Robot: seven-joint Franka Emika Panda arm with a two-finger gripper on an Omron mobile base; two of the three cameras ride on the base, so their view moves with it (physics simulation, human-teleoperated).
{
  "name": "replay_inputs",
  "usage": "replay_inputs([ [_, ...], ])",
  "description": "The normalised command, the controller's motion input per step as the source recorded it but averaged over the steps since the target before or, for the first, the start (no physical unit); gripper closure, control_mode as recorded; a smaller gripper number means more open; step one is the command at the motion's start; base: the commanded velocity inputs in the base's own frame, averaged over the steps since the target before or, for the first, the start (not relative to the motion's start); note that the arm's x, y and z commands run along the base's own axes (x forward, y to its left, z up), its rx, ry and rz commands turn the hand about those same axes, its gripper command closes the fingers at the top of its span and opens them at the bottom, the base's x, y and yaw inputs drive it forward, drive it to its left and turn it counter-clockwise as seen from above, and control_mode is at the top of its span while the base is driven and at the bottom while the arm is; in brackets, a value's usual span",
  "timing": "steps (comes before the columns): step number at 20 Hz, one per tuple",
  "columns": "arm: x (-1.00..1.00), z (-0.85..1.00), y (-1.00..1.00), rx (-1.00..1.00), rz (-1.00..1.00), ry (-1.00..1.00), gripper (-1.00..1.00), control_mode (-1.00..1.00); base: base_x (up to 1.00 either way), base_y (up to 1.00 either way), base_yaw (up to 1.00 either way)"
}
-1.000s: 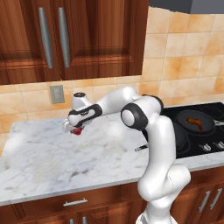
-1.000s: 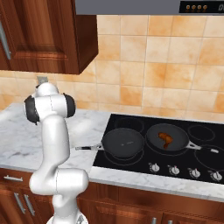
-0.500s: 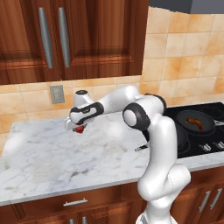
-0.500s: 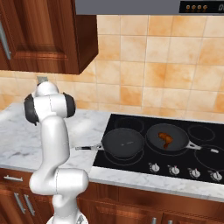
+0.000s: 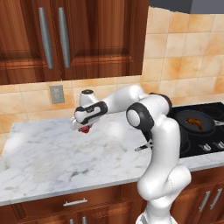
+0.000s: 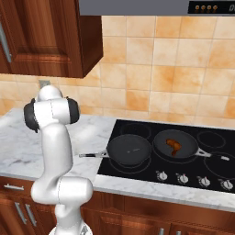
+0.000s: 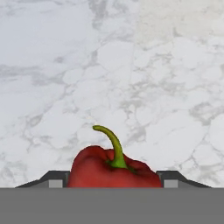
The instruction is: Place both pans onto different burners. Then place the bell pepper and the chicken drumstick on different pans.
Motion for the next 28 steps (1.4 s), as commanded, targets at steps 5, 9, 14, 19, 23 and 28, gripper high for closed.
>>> replay_inputs([
  [5, -0.18, 0.02, -0.47, 0.0, 0.0, 0.0, 1.0, -1.0, 0.0, 0.0, 0.0],
  [9, -0.19, 0.02, -0.45, 0.0, -0.01, -0.01, 1.0, -1.0, 0.0, 0.0, 0.0],
  [14, -0.25, 0.06, -0.48, 0.0, -0.05, 0.0, 1.0, -1.0, 0.0, 0.0, 0.0],
  [19, -0.2, 0.22, -0.46, 0.0, -0.09, 0.0, 1.0, -1.0, 0.0, 0.0, 0.0],
  [23, -0.15, 0.31, -0.43, 0.0, -0.09, 0.0, 1.0, -1.0, 0.0, 0.0, 0.0],
  [28, -0.18, 0.21, -0.48, 0.0, -0.07, 0.01, 1.0, -1.0, 0.0, 0.0, 0.0],
])
